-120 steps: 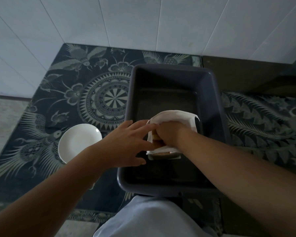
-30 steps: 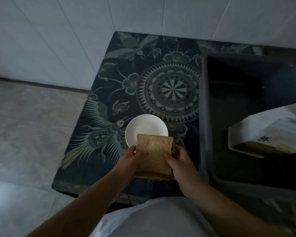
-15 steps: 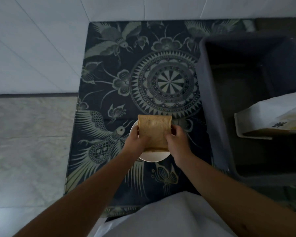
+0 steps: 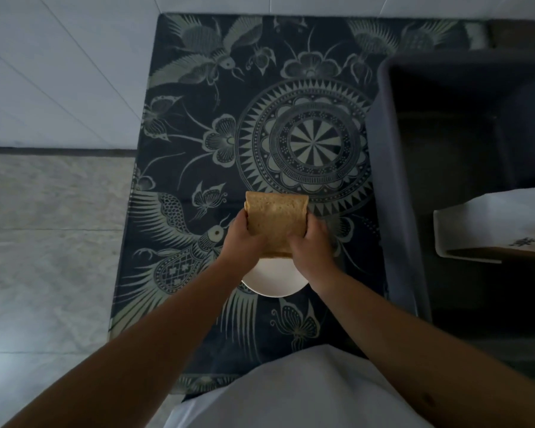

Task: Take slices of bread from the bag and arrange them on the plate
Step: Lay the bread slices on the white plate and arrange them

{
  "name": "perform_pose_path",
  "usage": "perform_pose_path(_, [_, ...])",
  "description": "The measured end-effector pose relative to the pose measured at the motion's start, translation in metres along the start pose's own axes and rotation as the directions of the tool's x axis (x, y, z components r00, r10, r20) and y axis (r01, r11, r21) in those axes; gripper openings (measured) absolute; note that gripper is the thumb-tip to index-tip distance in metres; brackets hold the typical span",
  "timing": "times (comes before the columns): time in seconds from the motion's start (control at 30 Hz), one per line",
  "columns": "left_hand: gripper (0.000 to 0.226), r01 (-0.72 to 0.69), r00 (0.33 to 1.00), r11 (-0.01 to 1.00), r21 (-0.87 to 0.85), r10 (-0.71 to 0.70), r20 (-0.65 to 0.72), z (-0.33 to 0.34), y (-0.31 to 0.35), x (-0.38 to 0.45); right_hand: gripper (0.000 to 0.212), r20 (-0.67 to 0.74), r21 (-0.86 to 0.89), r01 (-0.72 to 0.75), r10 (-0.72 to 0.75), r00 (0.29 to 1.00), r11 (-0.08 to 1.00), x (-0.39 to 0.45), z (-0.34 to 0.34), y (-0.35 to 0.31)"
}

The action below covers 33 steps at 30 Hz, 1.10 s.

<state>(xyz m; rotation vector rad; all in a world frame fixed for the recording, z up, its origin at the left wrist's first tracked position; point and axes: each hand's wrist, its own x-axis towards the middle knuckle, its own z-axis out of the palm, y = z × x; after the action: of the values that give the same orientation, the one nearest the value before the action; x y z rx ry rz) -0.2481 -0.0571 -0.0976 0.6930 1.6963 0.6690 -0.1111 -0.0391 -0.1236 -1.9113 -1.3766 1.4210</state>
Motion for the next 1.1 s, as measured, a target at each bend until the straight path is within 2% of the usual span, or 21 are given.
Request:
perform_pose_path(0.07, [0.065,-0.004,1.000,1.000,0.001,0.004,-0.009,0.001,0.000,0.003,0.060,0.043,-0.015,-0.010,0.011,0.999,1.000,0.001,0.000,0.001])
perform_pose_path(0.17, [0.066,0.013,0.999,0.998,0.066,-0.010,-0.049,0.003,-0.002,0.006,0.060,0.095,0.008,-0.013,0.012,0.995,1.000,0.002,-0.001,0.001])
perform_pose_path(0.4, [0.077,0.097,0.993,0.971,0.218,-0.078,-0.093,0.007,-0.005,0.011,0.058,0.097,0.010,-0.031,0.030,0.995,0.999,0.001,-0.003,-0.001])
perform_pose_path(0.63, [0.073,0.056,0.998,0.982,0.179,-0.051,-0.029,-0.004,0.001,0.005,0.056,0.146,0.037,-0.044,0.038,0.989,0.998,0.001,-0.008,0.000])
perform_pose_path(0.73, [0.060,0.035,0.999,0.991,0.129,-0.032,-0.028,-0.008,-0.003,-0.001,0.055,0.166,0.055,-0.042,0.033,0.986,0.998,0.000,-0.010,0.001])
perform_pose_path(0.87, [0.048,0.041,0.999,0.994,0.101,-0.041,0.006,-0.013,-0.014,-0.008,0.063,0.125,0.016,0.051,-0.052,0.991,0.999,-0.007,-0.015,0.004])
perform_pose_path(0.93, [0.051,0.039,0.999,0.996,0.086,-0.038,-0.010,-0.012,-0.017,-0.013,0.057,0.136,0.001,0.118,-0.117,0.984,0.993,-0.012,-0.016,0.008])
perform_pose_path(1.0, [0.057,0.032,0.999,0.997,0.073,-0.030,-0.029,-0.008,-0.019,-0.018,0.054,0.166,0.016,0.095,-0.096,0.981,0.995,-0.014,-0.015,0.011])
perform_pose_path(1.1, [0.053,0.028,0.998,0.997,0.070,-0.024,-0.062,-0.003,-0.018,-0.021,0.053,0.143,0.086,0.054,-0.066,0.987,0.995,-0.016,-0.014,0.013])
